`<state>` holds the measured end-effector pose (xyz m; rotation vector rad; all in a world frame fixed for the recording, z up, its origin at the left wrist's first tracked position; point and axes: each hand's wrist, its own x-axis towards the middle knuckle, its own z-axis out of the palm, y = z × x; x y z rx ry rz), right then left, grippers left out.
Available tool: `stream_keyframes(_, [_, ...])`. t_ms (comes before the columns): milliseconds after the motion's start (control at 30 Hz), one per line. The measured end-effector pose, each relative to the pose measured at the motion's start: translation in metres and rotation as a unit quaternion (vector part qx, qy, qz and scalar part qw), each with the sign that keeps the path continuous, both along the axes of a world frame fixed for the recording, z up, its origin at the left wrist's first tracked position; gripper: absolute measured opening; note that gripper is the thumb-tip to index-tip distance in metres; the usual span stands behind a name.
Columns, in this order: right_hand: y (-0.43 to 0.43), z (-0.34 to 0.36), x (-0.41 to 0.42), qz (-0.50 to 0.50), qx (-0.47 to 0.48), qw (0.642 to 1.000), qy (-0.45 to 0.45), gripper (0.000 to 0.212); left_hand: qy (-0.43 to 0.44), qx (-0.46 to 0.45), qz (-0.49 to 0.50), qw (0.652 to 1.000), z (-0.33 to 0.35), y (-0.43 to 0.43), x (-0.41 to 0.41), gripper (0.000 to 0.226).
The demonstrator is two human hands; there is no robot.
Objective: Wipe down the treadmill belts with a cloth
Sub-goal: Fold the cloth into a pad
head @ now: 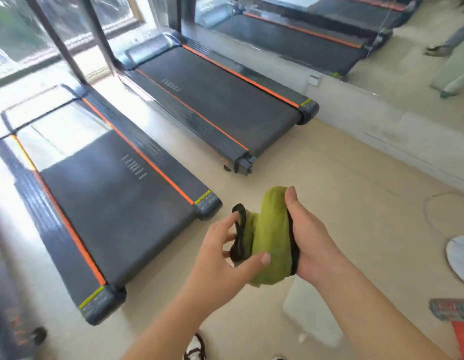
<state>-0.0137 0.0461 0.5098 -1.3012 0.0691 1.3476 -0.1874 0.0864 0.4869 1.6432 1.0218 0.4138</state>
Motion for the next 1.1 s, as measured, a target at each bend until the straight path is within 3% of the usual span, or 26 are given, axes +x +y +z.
stream_keyframes(100, [0.016,0.062,-0.053,0.021,0.029,0.999,-0.017,0.055,0.013,0.110,0.002,0.994,0.053,-0.013,-0.052,0.095])
stream_keyframes(267, [0.039,0.113,-0.163,0.117,0.043,0.991,-0.048,0.067,-0.021,0.197,0.138,0.970,0.102,-0.025,-0.137,0.017])
stream_keyframes(467, [0.066,0.120,-0.279,0.323,0.073,0.932,-0.147,0.026,-0.099,0.047,0.328,0.938,0.136,-0.022,-0.287,0.047])
stream_keyframes(533, [0.077,0.121,-0.330,0.322,0.088,0.931,-0.149,0.013,-0.114,0.000,0.365,0.924,0.143,-0.015,-0.337,0.049])
stream_keyframes(633, [0.093,0.122,-0.403,0.291,0.099,0.941,-0.141,0.020,-0.120,-0.073,0.405,0.904,0.150,0.002,-0.403,0.054])
stream_keyframes(700, [0.103,0.123,-0.444,0.278,0.103,0.949,-0.107,0.026,-0.112,-0.065,0.433,0.892,0.146,0.022,-0.444,0.047])
stream_keyframes(833, [0.128,0.125,-0.510,0.262,0.077,0.961,-0.033,0.034,-0.012,0.059,0.527,0.848,0.125,0.061,-0.511,0.027])
stream_keyframes(900, [0.145,0.123,-0.535,0.249,0.061,0.966,-0.013,0.032,-0.026,0.054,0.508,0.859,0.118,0.076,-0.530,0.034])
stream_keyframes(967, [0.168,0.117,-0.553,0.244,0.059,0.968,0.011,0.036,-0.127,-0.065,0.431,0.891,0.126,0.095,-0.528,0.061])
stream_keyframes(1000, [0.180,0.115,-0.560,0.246,0.056,0.968,0.016,0.038,-0.138,-0.114,0.401,0.899,0.128,0.104,-0.526,0.063])
stream_keyframes(1033, [0.194,0.111,-0.563,0.247,0.052,0.967,0.016,0.038,-0.112,-0.131,0.377,0.910,0.127,0.116,-0.526,0.053])
stream_keyframes(1100, [0.223,0.106,-0.563,0.264,0.058,0.963,0.016,0.035,-0.034,-0.046,0.341,0.938,0.116,0.136,-0.530,0.021])
